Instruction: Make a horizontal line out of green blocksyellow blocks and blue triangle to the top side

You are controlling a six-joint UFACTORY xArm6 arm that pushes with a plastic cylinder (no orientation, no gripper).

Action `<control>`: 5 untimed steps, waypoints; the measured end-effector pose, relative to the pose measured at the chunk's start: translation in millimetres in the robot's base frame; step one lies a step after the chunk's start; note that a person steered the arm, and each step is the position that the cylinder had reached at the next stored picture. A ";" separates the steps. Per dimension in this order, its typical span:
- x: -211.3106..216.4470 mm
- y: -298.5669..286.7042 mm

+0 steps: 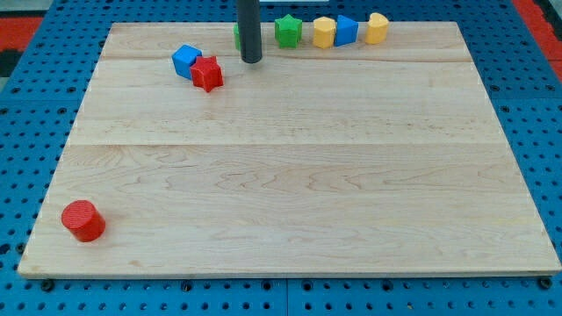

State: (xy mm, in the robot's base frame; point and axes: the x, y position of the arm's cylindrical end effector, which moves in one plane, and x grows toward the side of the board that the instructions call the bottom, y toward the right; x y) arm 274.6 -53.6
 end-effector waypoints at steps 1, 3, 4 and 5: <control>-22.5 -2.9; 1.5 31.4; 17.2 -13.3; -12.7 -69.5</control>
State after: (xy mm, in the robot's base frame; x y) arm 261.9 -123.1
